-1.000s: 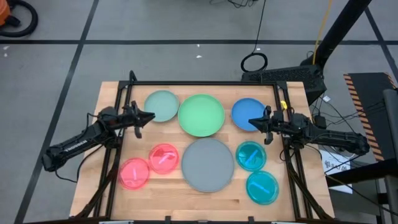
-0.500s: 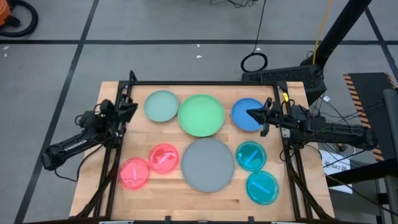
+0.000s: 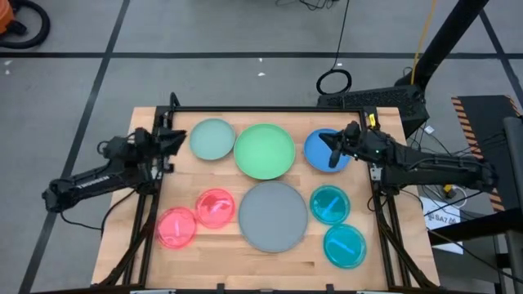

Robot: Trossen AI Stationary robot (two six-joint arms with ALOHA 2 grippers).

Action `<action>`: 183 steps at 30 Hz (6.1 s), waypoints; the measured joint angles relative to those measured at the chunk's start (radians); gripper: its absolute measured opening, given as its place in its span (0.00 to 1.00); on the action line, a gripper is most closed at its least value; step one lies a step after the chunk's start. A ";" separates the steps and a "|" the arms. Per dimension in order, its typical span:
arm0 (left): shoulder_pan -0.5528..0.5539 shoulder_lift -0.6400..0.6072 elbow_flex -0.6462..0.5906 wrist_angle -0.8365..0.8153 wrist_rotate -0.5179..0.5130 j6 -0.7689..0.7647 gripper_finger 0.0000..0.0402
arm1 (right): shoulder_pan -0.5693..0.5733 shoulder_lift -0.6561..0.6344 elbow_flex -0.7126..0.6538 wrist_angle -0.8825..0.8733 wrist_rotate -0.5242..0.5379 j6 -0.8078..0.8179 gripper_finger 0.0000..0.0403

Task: Stack plastic plates
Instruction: Stack the green plate on the gray plate

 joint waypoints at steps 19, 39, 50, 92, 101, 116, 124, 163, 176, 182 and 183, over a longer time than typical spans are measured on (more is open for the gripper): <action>0.155 0.398 0.357 -0.719 -0.145 0.411 0.16 | -0.038 0.300 0.234 -0.416 -0.285 -0.083 0.00; 0.208 0.403 0.357 -0.855 -0.147 0.346 0.16 | 0.025 0.606 0.653 -0.593 -0.489 0.102 0.00; 0.208 0.403 0.357 -0.827 -0.127 0.326 0.16 | 0.056 0.628 0.654 -0.542 -0.516 0.263 0.00; 0.208 0.403 0.356 -0.787 -0.125 0.303 0.16 | 0.154 1.180 0.958 -0.635 -0.191 -0.249 0.00; 0.208 0.403 0.356 -0.802 -0.125 0.303 0.16 | 0.234 1.180 0.958 -0.700 -0.390 -0.059 0.00; 0.208 0.403 0.356 -0.808 -0.125 0.303 0.16 | 0.331 1.180 0.802 -0.651 -0.092 -0.015 0.01; 0.208 0.403 0.356 -0.807 -0.125 0.303 0.16 | 0.326 1.180 0.800 -0.533 0.059 -0.133 0.17; 0.206 0.403 0.356 -0.807 -0.125 0.305 0.16 | 0.228 1.220 0.801 -0.348 -0.019 -0.155 0.29; 0.205 0.403 0.356 -0.808 -0.125 0.305 0.16 | 0.232 1.257 0.801 -0.313 -0.123 -0.128 0.28; 0.205 0.403 0.356 -0.808 -0.125 0.305 0.16 | 0.223 1.262 0.801 -0.315 -0.123 -0.128 0.28; 0.205 0.403 0.356 -0.808 -0.125 0.305 0.16 | 0.223 1.265 0.801 -0.312 -0.123 -0.128 0.28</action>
